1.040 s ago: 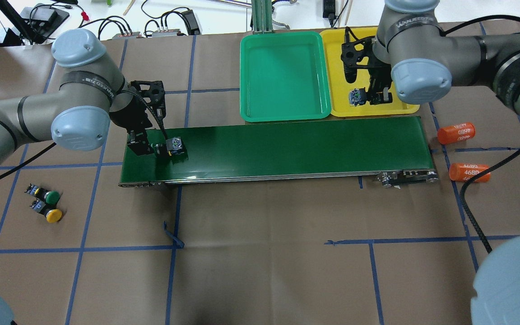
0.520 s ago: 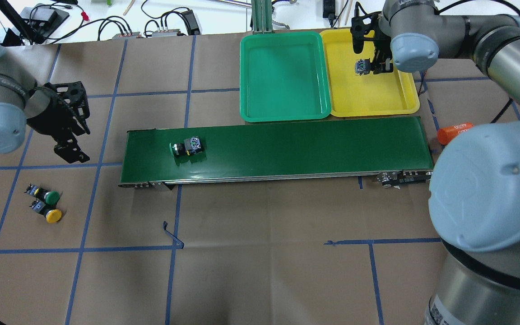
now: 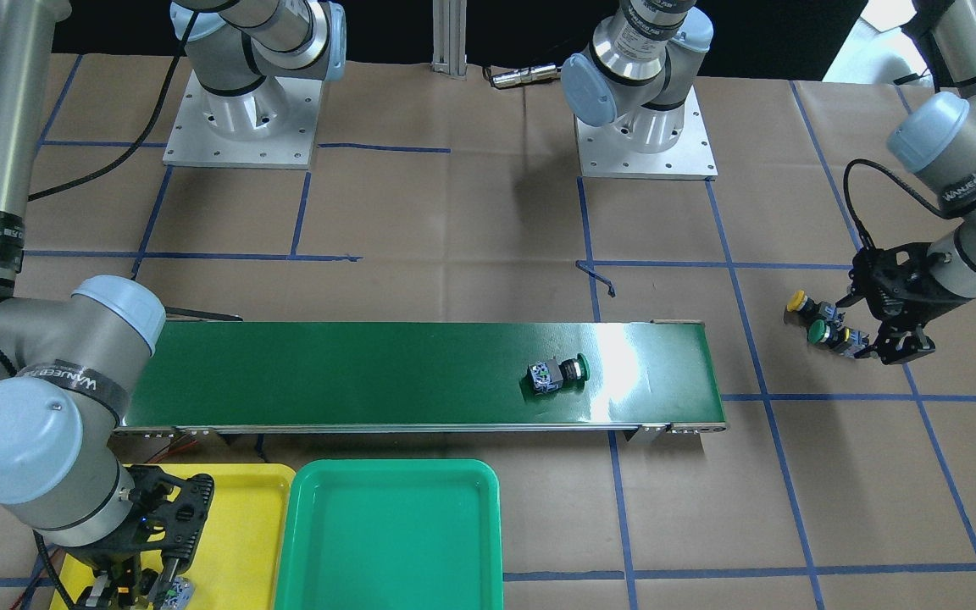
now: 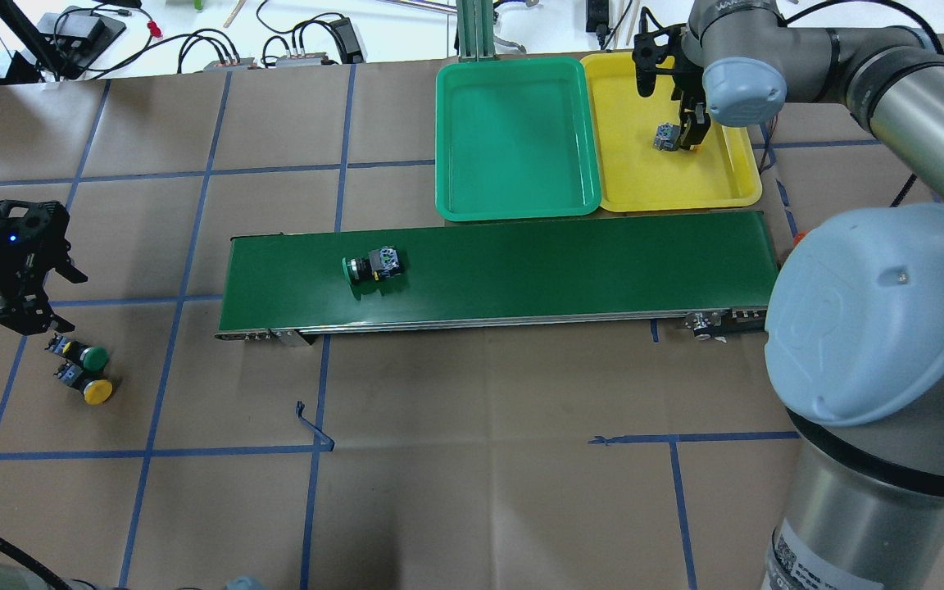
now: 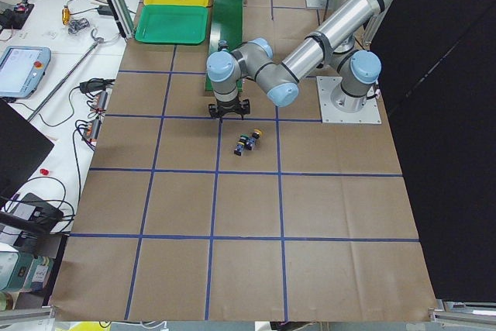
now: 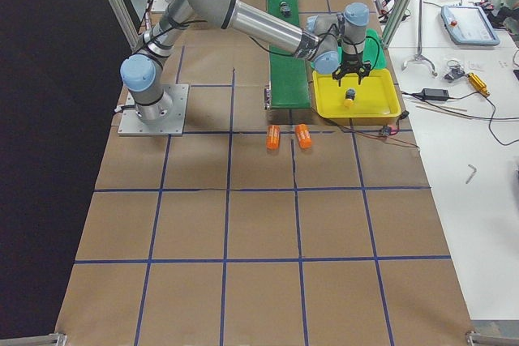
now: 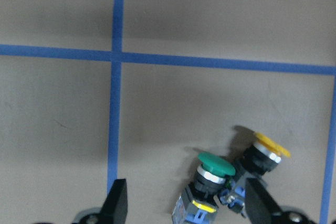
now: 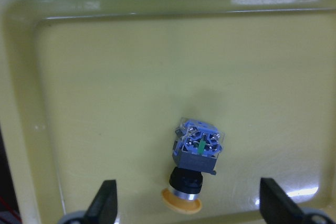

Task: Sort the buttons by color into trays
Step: 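Lower the yellow button into the yellow tray and open the right gripper, then grasp the green button on the conveyor with right gripper while left grasps another green button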

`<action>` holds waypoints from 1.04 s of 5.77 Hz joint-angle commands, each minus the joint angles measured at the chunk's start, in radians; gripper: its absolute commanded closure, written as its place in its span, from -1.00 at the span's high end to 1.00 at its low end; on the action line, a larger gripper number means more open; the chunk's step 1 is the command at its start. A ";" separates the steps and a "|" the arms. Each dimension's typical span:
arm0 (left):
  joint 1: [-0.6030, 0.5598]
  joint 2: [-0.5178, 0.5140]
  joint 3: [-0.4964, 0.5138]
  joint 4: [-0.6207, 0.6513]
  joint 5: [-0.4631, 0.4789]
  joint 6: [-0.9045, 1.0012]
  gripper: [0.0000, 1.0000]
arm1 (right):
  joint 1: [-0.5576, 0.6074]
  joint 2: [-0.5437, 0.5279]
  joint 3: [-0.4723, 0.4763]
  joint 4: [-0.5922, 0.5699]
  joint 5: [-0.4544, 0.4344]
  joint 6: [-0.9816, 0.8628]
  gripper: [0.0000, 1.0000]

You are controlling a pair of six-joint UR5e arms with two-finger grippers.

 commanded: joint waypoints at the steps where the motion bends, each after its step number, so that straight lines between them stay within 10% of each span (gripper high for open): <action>1: 0.036 -0.047 -0.009 0.043 0.050 0.304 0.62 | 0.020 -0.135 0.002 0.214 0.005 0.052 1.00; 6: 0.067 -0.160 -0.016 0.179 0.071 0.461 0.52 | 0.290 -0.311 0.212 0.355 0.088 0.231 1.00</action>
